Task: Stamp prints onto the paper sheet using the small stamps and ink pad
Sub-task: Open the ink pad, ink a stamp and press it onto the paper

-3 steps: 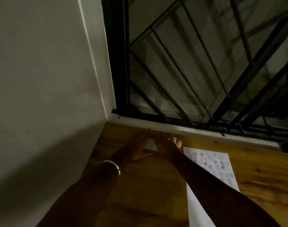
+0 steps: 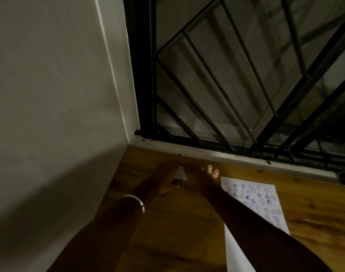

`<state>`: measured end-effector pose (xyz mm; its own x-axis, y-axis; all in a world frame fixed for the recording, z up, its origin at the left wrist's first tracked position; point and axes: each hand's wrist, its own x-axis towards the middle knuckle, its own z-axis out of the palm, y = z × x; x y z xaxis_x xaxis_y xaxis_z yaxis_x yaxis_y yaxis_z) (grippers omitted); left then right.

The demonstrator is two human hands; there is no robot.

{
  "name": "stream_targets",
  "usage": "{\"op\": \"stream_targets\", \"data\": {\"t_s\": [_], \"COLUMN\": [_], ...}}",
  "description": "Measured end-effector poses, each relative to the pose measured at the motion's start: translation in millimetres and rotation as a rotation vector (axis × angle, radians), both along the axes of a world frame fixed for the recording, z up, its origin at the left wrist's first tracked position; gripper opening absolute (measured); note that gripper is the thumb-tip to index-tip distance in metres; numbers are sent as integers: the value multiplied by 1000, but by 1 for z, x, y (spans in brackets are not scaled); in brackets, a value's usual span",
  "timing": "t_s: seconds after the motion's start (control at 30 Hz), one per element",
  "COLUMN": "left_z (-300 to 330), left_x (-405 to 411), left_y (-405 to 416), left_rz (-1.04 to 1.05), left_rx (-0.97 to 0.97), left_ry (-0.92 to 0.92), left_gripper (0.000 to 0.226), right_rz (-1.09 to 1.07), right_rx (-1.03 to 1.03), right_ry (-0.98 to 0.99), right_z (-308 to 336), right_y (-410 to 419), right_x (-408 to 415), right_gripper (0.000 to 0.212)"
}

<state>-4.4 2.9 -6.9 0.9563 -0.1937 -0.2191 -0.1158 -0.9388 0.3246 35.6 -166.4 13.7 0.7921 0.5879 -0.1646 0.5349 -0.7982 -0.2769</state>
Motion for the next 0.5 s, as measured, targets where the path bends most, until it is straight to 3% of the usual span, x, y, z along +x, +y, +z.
{"op": "stream_targets", "data": {"t_s": [0.13, 0.37, 0.5], "left_z": [-6, -13, -16], "left_x": [-12, -51, -84], "left_y": [-6, -22, -28], "left_rz": [57, 216, 193], "left_rx": [-41, -188, -85], "left_ry": [-35, -70, -63], "left_gripper": [80, 59, 61], "right_rz": [78, 108, 96], "right_rx": [-101, -16, 68], "right_ry": [-56, -14, 89], "right_z": [-7, -6, 3], "right_y": [2, -7, -19], "right_x": [-8, -45, -76], "right_gripper": [69, 48, 49]}}
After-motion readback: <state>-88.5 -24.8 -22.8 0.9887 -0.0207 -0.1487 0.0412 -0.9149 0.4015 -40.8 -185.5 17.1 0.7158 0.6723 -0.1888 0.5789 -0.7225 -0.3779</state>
